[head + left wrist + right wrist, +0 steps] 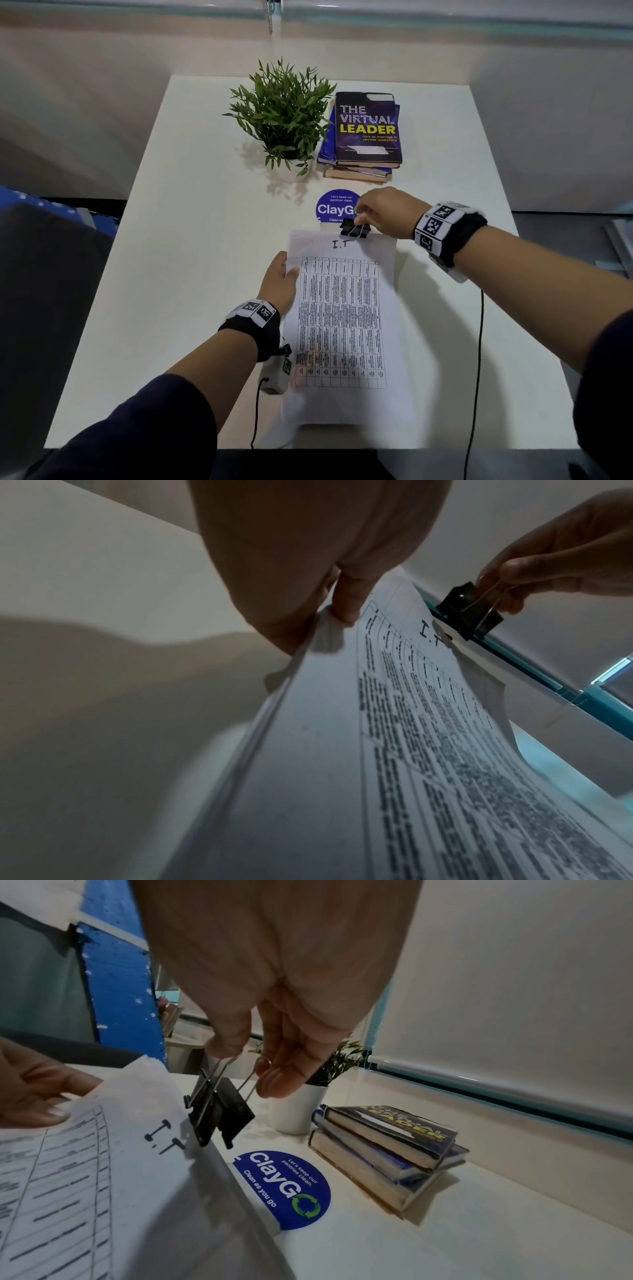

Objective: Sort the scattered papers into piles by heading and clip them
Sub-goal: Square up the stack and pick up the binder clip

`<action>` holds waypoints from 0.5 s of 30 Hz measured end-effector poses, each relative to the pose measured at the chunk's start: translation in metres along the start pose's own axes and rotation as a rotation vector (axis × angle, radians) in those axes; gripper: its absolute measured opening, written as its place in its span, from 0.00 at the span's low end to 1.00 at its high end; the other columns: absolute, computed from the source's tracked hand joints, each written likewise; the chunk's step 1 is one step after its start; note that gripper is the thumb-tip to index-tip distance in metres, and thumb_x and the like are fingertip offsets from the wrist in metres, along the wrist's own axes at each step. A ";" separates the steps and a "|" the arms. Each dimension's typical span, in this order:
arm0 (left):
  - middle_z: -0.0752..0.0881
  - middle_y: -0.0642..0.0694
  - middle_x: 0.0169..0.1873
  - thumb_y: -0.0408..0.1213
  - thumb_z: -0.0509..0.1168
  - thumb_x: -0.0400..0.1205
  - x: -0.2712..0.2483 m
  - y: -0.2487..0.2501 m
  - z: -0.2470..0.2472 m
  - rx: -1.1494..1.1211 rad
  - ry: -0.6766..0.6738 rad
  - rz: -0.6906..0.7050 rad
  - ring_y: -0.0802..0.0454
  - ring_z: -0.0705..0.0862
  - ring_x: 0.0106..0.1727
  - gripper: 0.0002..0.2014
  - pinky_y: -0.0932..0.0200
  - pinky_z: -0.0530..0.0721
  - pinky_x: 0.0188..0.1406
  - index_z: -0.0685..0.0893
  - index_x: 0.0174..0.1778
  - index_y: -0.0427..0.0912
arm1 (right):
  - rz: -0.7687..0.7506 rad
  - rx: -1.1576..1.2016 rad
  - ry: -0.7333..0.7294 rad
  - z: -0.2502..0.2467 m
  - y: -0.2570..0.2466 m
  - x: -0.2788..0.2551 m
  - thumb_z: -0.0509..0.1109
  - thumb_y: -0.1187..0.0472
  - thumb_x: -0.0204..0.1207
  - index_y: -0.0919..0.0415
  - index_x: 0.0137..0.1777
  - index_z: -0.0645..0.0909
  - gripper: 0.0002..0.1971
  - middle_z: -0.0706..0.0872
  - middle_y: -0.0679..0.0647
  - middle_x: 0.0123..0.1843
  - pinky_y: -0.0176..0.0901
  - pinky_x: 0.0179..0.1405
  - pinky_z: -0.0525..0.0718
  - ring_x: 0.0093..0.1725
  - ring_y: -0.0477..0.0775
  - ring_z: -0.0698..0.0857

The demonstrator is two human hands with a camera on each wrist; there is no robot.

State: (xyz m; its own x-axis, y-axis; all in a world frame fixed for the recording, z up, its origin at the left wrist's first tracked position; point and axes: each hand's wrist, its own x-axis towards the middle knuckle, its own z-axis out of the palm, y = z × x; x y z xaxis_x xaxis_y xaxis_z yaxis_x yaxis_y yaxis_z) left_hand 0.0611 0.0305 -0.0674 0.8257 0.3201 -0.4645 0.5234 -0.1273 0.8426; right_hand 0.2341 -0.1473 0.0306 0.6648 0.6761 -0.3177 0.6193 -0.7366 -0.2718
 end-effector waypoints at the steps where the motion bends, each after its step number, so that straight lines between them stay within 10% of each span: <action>1: 0.73 0.56 0.67 0.29 0.53 0.90 -0.002 0.002 0.000 -0.007 0.003 -0.006 0.57 0.71 0.71 0.17 0.61 0.65 0.67 0.71 0.75 0.41 | -0.008 -0.011 -0.014 0.000 -0.001 0.003 0.67 0.51 0.82 0.65 0.50 0.83 0.15 0.87 0.59 0.48 0.48 0.46 0.80 0.47 0.60 0.83; 15: 0.88 0.51 0.56 0.31 0.54 0.89 -0.012 -0.002 0.001 -0.070 -0.021 0.075 0.57 0.84 0.45 0.13 0.55 0.81 0.52 0.78 0.61 0.52 | -0.147 0.001 -0.071 -0.003 -0.004 0.013 0.69 0.51 0.81 0.62 0.48 0.84 0.13 0.86 0.54 0.41 0.41 0.39 0.70 0.40 0.53 0.79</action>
State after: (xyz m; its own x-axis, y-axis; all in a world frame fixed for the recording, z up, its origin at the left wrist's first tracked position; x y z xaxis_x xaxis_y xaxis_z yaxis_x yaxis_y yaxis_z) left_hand 0.0505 0.0256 -0.0640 0.8665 0.2921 -0.4047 0.4447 -0.0837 0.8918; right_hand 0.2416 -0.1359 0.0303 0.5355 0.7741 -0.3377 0.7075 -0.6295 -0.3211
